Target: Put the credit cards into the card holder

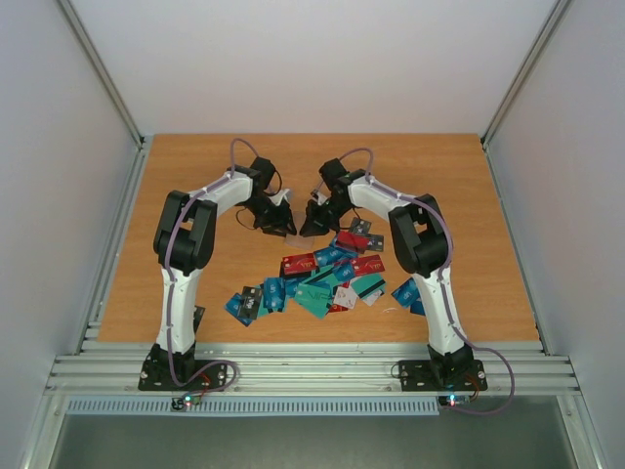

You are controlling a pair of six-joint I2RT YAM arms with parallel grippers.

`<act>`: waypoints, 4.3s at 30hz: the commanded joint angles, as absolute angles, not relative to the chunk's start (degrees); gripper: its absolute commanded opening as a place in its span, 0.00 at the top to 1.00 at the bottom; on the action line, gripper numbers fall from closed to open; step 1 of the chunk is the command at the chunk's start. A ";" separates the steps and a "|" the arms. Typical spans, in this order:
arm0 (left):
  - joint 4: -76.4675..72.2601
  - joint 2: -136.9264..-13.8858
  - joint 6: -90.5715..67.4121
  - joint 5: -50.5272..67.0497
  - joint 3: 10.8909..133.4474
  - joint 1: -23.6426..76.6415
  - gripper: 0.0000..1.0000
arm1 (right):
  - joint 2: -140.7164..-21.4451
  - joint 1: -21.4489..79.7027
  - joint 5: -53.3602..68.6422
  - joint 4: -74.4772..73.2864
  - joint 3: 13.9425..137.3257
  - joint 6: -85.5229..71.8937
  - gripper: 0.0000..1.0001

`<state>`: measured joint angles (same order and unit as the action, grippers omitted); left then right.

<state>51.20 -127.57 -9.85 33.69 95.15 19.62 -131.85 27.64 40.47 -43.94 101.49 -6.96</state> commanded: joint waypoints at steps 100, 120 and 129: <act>57.12 -127.09 -10.03 27.20 103.59 21.20 0.54 | -128.34 21.80 37.18 -52.58 106.12 8.90 0.73; 58.74 -132.98 -8.58 25.04 107.87 21.88 0.54 | -137.18 22.76 37.81 -51.70 112.58 8.35 0.75; 59.23 -134.59 -8.26 25.88 109.45 22.01 0.55 | -138.89 23.41 39.23 -52.11 114.15 8.61 0.77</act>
<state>58.28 -132.51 -9.45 25.39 107.22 21.56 -137.40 22.57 38.22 -51.92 112.29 7.81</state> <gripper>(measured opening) 0.452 0.233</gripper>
